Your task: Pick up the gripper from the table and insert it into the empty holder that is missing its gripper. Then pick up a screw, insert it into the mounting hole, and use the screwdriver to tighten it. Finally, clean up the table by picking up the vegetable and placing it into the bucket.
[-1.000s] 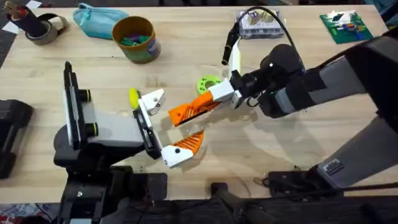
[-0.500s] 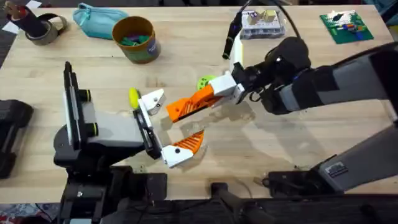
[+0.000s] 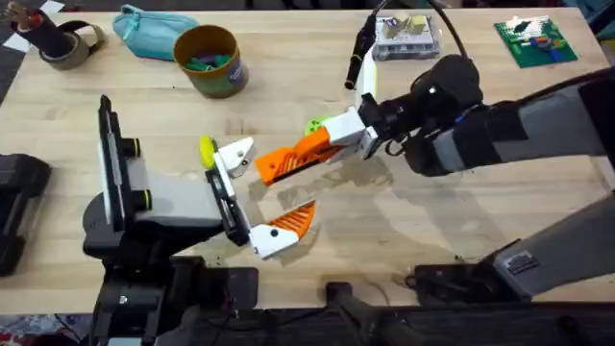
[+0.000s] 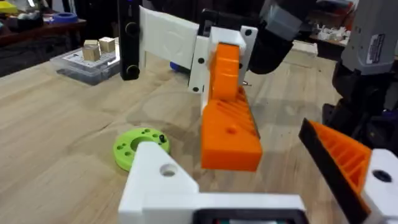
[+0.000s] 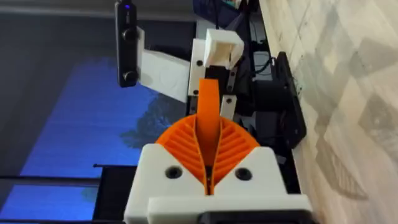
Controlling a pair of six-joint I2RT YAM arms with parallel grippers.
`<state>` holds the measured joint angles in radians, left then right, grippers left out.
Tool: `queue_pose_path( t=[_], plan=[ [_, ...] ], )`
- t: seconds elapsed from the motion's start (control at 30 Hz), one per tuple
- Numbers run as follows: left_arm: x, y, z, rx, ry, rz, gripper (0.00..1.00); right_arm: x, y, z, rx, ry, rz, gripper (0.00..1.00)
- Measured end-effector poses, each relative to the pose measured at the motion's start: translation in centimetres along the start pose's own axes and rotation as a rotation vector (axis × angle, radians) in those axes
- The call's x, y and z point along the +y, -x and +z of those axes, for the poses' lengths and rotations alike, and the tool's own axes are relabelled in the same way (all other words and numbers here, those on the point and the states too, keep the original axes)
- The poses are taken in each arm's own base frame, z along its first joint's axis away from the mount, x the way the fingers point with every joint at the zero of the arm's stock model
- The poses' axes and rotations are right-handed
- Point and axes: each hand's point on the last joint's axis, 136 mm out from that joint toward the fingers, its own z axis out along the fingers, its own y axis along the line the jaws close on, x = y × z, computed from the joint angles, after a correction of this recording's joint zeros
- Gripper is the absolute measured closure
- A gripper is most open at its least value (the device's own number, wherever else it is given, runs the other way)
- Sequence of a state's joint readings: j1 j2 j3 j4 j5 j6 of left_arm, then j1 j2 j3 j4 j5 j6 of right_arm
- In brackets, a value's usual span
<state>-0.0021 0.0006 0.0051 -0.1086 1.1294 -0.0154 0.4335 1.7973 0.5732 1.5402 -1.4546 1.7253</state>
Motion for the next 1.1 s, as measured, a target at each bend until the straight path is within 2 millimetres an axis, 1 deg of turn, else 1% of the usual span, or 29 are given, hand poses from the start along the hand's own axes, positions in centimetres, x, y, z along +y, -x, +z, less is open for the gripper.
queue_pose_path(
  t=[0.1,0.27,0.53,1.1],
  plan=[
    [0.0,0.0,0.0,0.0,0.0,0.0,0.017,-0.1,0.2,0.0,-0.011,0.001,0.014,0.98],
    [0.0,0.0,0.0,0.0,0.0,0.0,0.017,-1.0,0.2,0.4,-0.008,-0.008,0.082,0.98],
    [0.0,0.0,0.0,0.0,0.0,0.0,0.017,-1.0,0.1,0.7,-0.003,-0.007,0.03,0.98],
    [0.0,0.0,0.0,0.0,0.0,0.0,0.017,-0.9,0.7,1.1,-0.039,-0.004,0.024,0.98]
  ],
)
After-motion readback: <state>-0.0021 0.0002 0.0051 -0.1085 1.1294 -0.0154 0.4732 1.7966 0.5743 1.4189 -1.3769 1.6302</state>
